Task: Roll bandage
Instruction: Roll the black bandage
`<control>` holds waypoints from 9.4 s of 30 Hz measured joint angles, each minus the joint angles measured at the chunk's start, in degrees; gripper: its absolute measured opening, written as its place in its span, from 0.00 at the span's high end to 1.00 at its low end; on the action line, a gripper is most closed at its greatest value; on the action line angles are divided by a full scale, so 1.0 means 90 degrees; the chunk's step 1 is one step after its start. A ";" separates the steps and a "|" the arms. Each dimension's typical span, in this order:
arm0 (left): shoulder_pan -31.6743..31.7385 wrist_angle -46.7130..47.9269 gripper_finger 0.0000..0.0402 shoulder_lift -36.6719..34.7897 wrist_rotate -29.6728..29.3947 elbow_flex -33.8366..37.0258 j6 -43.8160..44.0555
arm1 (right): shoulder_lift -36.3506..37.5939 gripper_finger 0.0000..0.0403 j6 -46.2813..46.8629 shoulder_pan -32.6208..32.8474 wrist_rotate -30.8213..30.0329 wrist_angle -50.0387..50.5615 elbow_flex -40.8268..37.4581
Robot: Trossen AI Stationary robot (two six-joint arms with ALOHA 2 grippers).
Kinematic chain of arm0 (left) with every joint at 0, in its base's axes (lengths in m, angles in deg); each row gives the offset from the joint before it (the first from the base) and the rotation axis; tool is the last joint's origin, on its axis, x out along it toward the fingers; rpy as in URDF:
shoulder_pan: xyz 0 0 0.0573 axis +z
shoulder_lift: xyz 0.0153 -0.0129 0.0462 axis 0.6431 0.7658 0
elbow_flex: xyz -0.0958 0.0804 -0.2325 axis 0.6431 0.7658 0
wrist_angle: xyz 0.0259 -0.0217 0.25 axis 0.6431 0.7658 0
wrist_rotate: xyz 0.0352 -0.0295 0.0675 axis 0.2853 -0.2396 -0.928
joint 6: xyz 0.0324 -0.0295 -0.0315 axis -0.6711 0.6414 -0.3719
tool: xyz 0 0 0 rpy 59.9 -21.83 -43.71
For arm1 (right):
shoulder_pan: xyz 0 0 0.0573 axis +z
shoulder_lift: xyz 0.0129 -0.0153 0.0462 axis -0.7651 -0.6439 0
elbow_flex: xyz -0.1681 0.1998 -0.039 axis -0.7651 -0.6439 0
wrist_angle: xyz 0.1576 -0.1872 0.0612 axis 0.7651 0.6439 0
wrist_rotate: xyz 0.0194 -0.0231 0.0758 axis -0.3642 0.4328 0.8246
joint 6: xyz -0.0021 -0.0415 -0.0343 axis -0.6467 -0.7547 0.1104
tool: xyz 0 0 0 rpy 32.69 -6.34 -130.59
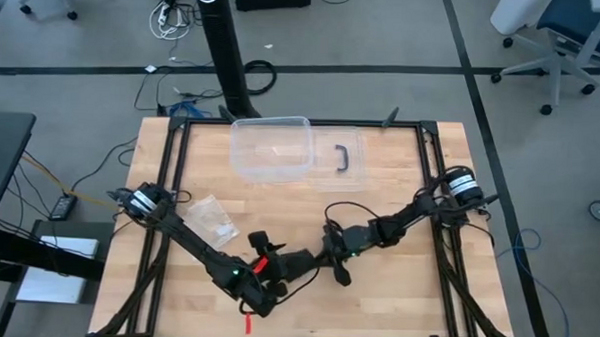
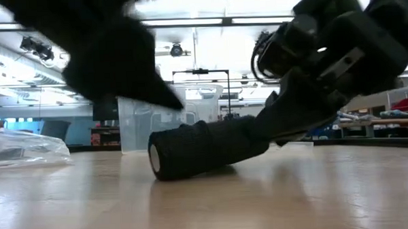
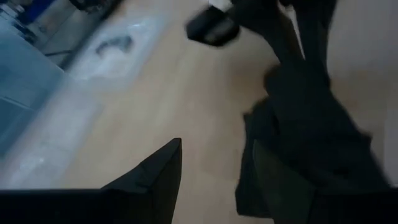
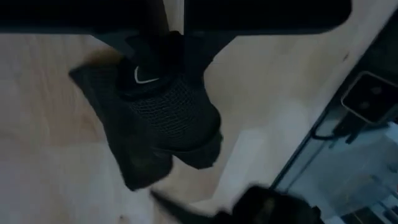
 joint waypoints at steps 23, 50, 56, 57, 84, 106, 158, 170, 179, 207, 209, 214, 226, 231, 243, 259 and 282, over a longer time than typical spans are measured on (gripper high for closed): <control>0.1338 -0.7804 0.85 -0.1013 0.5199 0.2977 -0.0037 | 0.1801 0.98 -0.3041 0.2322 -0.4483 0.2997 0.0355; 0.1797 -0.7896 0.43 -0.1391 0.5753 0.2953 -0.0678 | 0.1801 0.98 -0.3051 0.3298 -0.5817 0.4758 0.1386; 0.1966 -0.7900 0.43 -0.1383 0.6065 0.2953 -0.0410 | 0.1801 0.98 -0.3077 0.3266 -0.5771 0.4741 0.1386; 0.1982 -0.7902 0.43 -0.1383 0.6081 0.2953 -0.0371 | 0.1801 0.98 -0.3081 0.3266 -0.5771 0.4736 0.1386; 0.1977 -0.7668 0.92 -0.1040 0.6011 0.2712 -0.1179 | 0.1801 0.98 -0.3347 0.3266 -0.5757 0.4466 0.1386; 0.1642 -0.7288 1.00 -0.1040 0.6709 0.2640 -0.0954 | 0.1798 0.98 -0.4500 0.3045 -0.5756 0.3159 0.1386; 0.2783 -0.7402 0.63 -0.1974 0.7319 0.3331 -0.2170 | 0.1798 0.99 -0.4774 0.3059 -0.5799 0.2441 0.1386; 0.2853 -0.7670 0.77 -0.1615 0.7859 0.2528 -0.1943 | 0.1799 0.99 -0.4705 0.2741 -0.5285 0.2429 0.1386; 0.2631 -0.9306 0.83 -0.0603 0.8487 0.2447 -0.1173 | 0.1798 0.99 -0.4903 0.2758 -0.5262 0.2297 0.1386; 0.1374 -0.0679 0.82 -0.3124 0.5372 0.2108 -0.1175 | 0.1801 0.99 -0.3513 0.3171 -0.6099 0.3480 0.1386; 0.1111 -0.0121 0.82 -0.3126 0.5271 0.2052 -0.0581 | 0.1801 0.99 -0.3509 0.3171 -0.6087 0.3485 0.1386; 0.0452 0.1906 0.82 -0.3126 0.4908 0.1718 0.0994 | 0.1801 0.99 -0.3497 0.3156 -0.6054 0.3502 0.1386; -0.0289 0.4002 0.74 -0.3122 0.5131 0.1721 0.3229 | 0.1801 0.99 -0.3497 0.3050 -0.5873 0.3519 0.1386; -0.0282 0.3706 0.65 -0.3122 0.5116 0.2043 0.3393 | 0.1801 0.99 -0.3497 0.3050 -0.5871 0.3519 0.1386; -0.0279 0.2850 0.61 -0.3117 0.4823 0.2876 0.3673 | 0.1801 0.99 -0.3499 0.3050 -0.5873 0.3527 0.1386; -0.0274 0.2362 0.82 -0.3139 0.4668 0.3475 0.3838 | 0.1801 0.99 -0.3485 0.3050 -0.5878 0.3548 0.1386; -0.0158 0.0660 0.94 -0.3112 0.4204 0.2761 0.2983 | 0.1801 0.99 -0.3460 0.3049 -0.5880 0.3597 0.1386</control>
